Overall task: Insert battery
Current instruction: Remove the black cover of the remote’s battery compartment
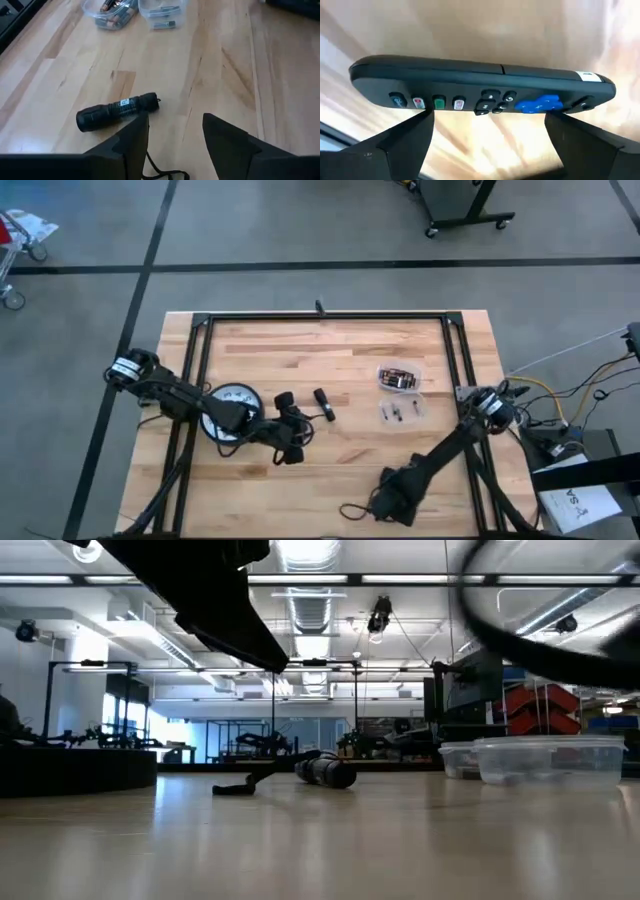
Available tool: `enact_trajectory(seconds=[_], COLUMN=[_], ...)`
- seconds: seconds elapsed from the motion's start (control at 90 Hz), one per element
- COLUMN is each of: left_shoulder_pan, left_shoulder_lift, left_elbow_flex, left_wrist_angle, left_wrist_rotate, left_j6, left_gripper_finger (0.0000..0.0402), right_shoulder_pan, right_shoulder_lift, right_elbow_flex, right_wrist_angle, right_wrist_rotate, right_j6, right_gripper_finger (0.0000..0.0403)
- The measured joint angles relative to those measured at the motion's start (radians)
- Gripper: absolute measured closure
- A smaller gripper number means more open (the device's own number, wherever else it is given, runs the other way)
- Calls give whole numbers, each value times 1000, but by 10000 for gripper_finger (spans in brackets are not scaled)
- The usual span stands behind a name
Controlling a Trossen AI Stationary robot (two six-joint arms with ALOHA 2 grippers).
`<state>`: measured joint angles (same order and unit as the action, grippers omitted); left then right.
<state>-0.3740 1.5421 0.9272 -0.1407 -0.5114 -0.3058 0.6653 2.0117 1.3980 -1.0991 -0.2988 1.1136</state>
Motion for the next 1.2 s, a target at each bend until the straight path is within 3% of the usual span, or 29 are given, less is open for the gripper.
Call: enact_trajectory(seconds=[0.322,0.511,0.611,0.889,1.2], left_shoulder_pan=[0,-5,-8,-24,-31], left_shoulder_lift=[0,0,0,0,0], left_elbow_flex=[0,0,0,-5,-6], left_wrist_angle=[-4,-23,-46,-65,-64], left_wrist_rotate=[14,35,38,85,85], left_j6=[0,0,0,-22,-27], left_gripper_finger=[234,230,232,246,253], right_shoulder_pan=[-132,-195,-209,-185,-128], right_shoulder_lift=[0,0,1,4,114], right_elbow_flex=[94,117,155,202,201], right_wrist_angle=[175,304,288,154,170], right_wrist_rotate=[173,202,199,255,285], right_j6=[-52,-121,-161,-61,-341], right_gripper_finger=[44,44,44,44,44])
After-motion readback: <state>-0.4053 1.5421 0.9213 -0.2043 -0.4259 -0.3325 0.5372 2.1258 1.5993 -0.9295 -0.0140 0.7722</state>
